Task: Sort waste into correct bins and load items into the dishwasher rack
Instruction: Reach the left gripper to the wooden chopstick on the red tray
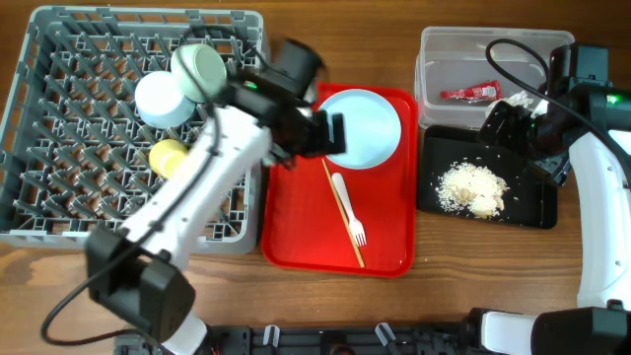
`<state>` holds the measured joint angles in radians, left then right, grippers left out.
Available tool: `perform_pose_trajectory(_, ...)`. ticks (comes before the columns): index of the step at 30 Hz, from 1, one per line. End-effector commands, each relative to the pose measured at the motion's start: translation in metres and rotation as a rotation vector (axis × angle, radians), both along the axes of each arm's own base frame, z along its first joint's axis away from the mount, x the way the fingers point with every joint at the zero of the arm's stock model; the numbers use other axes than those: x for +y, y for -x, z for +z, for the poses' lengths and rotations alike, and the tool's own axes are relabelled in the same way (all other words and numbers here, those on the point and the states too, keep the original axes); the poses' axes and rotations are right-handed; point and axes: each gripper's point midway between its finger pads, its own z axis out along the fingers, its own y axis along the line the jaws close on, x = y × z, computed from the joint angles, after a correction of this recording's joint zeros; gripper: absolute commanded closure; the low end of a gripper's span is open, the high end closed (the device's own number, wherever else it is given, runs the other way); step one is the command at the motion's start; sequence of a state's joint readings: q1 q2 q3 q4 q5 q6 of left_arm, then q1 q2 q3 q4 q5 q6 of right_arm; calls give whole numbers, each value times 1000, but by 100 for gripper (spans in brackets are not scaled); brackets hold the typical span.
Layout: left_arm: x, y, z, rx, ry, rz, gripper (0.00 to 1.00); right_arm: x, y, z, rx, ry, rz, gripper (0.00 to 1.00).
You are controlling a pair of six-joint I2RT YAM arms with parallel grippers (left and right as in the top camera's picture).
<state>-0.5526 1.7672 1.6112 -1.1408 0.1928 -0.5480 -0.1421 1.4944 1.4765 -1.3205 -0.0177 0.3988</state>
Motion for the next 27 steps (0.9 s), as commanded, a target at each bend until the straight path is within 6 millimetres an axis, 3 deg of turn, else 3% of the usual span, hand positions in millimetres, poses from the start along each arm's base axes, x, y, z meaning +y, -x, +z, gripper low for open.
perform_pose_trajectory(1, -4, 22, -48, 87, -166, 140, 1, -4, 1, 3, -7, 19, -1, 0)
perform_pose_trajectory(7, -17, 54, -99, 177, -249, 109, 1, -4, 1, 3, -6, 23, 15, 0)
perform_pose_trajectory(13, -13, 66, -136, 238, -308, 115, 2, -4, 1, 3, -4, 24, 17, 0)
perform_pose_trajectory(23, -8, 71, -160, 288, -359, 113, 6, -4, 2, 3, -1, 24, 23, 0)
perform_pose_trajectory(27, -7, 72, -163, 295, -366, 112, 21, -4, 3, 2, 3, 23, 21, 0)
